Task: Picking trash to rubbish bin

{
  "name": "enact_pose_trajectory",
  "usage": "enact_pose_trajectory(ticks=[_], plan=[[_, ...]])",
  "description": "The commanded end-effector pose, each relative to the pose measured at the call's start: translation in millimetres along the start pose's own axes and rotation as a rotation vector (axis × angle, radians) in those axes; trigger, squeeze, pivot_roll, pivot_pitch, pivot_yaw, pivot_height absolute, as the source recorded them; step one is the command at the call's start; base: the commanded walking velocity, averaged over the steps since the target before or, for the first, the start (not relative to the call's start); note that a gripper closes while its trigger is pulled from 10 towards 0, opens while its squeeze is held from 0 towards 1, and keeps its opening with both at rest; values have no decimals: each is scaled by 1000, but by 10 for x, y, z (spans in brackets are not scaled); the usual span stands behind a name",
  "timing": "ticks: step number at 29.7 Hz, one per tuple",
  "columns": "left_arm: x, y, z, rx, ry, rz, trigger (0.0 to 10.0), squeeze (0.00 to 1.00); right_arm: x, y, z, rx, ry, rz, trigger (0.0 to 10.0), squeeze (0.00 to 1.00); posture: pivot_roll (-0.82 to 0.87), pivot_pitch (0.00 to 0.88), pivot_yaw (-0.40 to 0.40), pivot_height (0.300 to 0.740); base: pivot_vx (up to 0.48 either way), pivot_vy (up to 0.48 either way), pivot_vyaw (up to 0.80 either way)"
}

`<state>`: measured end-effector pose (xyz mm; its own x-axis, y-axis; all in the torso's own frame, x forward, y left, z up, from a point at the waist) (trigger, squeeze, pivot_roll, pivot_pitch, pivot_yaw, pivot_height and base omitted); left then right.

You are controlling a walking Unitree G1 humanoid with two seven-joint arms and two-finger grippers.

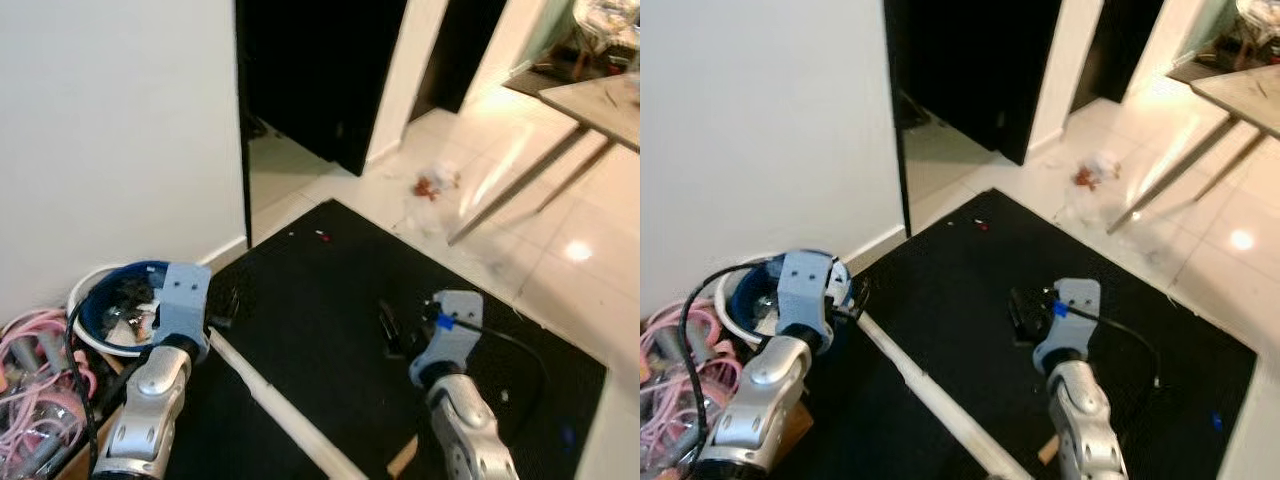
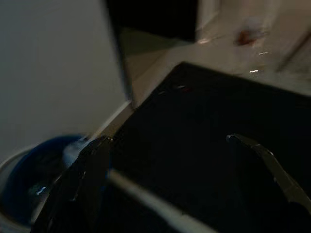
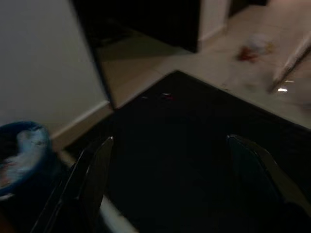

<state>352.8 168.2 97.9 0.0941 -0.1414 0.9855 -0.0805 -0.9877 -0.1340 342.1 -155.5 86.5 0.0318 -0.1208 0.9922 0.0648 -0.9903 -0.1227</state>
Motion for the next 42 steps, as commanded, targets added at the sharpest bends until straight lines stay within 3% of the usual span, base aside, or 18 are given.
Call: enact_pose_trajectory(ticks=[1,7,26,42], plan=[[18,-18,4,6,-1,-3,10000,0,-35,35,-28,-17,-12,13,10000,0,0,120,-31,740,0,0,-800],[62,-48,35,6,6,-9,10000,0,-67,16,-63,-25,-16,26,10000,0,-5,123,-14,740,0,0,-800],[115,75,103,-47,11,-6,10000,0,-155,160,-198,-118,-33,55,10000,0,-21,131,25,740,0,0,-800],[158,34,134,-55,6,-42,10000,0,-194,163,-231,-140,-45,73,10000,0,-24,132,33,740,0,0,-800]])
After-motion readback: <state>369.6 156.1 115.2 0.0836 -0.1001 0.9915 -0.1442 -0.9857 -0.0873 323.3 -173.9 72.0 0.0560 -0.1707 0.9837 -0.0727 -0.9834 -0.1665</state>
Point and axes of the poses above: a point about 5 cm out from each wrist's last joint towards the gripper, its own z axis pointing out of the wrist towards the gripper, its own x axis along the axis of the wrist's last joint, y = z × x, the point moved 6 cm from there along z, pointing out of the wrist towards the gripper
